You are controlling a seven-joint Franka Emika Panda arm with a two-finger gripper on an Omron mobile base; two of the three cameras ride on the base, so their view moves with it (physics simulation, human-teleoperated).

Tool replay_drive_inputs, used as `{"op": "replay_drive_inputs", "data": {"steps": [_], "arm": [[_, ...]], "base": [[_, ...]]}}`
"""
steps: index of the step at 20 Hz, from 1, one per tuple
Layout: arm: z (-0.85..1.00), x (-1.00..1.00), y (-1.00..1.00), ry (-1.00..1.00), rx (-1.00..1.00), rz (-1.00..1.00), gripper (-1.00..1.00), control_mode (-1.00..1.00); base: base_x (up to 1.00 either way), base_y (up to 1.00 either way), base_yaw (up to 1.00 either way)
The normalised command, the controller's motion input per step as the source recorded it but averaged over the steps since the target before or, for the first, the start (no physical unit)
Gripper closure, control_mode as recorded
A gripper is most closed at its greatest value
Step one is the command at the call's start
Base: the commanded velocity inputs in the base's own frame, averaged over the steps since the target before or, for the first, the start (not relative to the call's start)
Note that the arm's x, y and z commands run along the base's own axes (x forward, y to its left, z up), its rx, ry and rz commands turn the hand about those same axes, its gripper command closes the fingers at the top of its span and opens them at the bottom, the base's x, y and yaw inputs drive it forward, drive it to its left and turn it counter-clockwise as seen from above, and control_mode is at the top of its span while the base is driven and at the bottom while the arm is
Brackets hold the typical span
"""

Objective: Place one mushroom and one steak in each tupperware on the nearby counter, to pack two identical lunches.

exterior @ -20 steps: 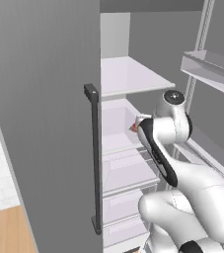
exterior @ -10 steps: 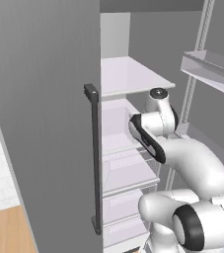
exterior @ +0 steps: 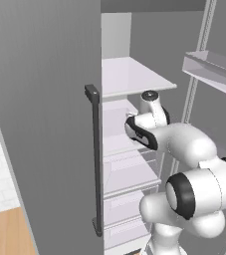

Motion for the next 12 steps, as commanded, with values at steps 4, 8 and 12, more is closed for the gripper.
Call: {"op": "replay_drive_inputs", "data": {"steps": [4,8,12], "arm": [[-0.15,0.33,-0.1,0.03,0.0,0.0,-1.0,-1.0],[-0.11,0.31,-0.03,0.03,0.0,-0.02,-1.0,-1.0],[-0.12,0.41,0.0,0.03,0.0,-0.04,-1.0,-1.0]], "base": [[0.0,0.0,0.0],[0.0,0.0,0.0],[0.0,0.0,0.0]]}}
